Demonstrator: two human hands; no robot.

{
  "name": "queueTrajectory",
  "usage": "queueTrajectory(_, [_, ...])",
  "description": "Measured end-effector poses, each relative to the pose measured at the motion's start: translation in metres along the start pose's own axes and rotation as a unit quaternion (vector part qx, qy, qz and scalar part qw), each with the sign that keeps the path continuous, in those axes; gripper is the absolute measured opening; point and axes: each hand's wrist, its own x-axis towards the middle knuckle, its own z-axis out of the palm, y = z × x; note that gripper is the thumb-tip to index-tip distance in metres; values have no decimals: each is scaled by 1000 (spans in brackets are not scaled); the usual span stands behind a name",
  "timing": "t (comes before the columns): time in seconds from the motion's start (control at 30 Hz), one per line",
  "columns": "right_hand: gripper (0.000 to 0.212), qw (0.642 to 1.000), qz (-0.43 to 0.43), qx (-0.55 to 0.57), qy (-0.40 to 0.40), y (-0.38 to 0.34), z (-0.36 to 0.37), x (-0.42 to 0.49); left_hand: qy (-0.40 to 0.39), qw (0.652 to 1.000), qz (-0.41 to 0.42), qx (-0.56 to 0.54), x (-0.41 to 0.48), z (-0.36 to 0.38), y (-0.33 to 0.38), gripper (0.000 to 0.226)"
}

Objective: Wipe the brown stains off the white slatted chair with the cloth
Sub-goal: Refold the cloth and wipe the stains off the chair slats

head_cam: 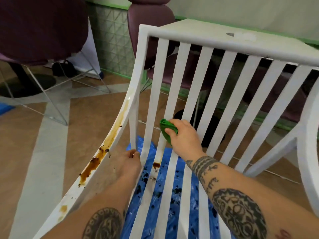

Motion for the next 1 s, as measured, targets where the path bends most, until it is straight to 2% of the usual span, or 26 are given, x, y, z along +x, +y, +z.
queueTrajectory(0.13, [23, 997, -24, -70, 26, 14, 17, 20, -17, 998, -19, 52, 32, 17, -23, 25])
queueTrajectory(0.23, [21, 995, -23, -83, 52, 20, 29, 21, -33, 997, -13, 64, 39, 22, -36, 12])
queueTrajectory(0.37, [21, 997, 51, -64, 2, 30, 51, 1, -28, 996, -29, 76, 42, 17, -38, 14])
queueTrajectory(0.47, [22, 993, 110, -37, 16, 44, 48, -11, -30, 996, -38, 69, 45, 15, -34, 12])
queueTrajectory(0.6, [24, 998, 10, -38, 57, 37, 36, -7, -22, 997, -48, 59, 48, 15, -33, 18])
queueTrajectory(0.67, [24, 998, 0, -36, 59, 31, 37, 3, -19, 996, -53, 63, 49, 15, -34, 21])
queueTrajectory(0.8, [25, 996, 36, -53, 56, 34, 50, 5, -20, 996, -50, 66, 49, 15, -33, 18])
queueTrajectory(0.93, [15, 992, 104, -64, -14, 38, 73, -10, -17, 997, -36, 66, 46, 14, -32, 17])
queueTrajectory(1.0, [14, 988, 133, -81, -22, 43, 74, -12, -10, 997, -29, 66, 44, 14, -31, 16])
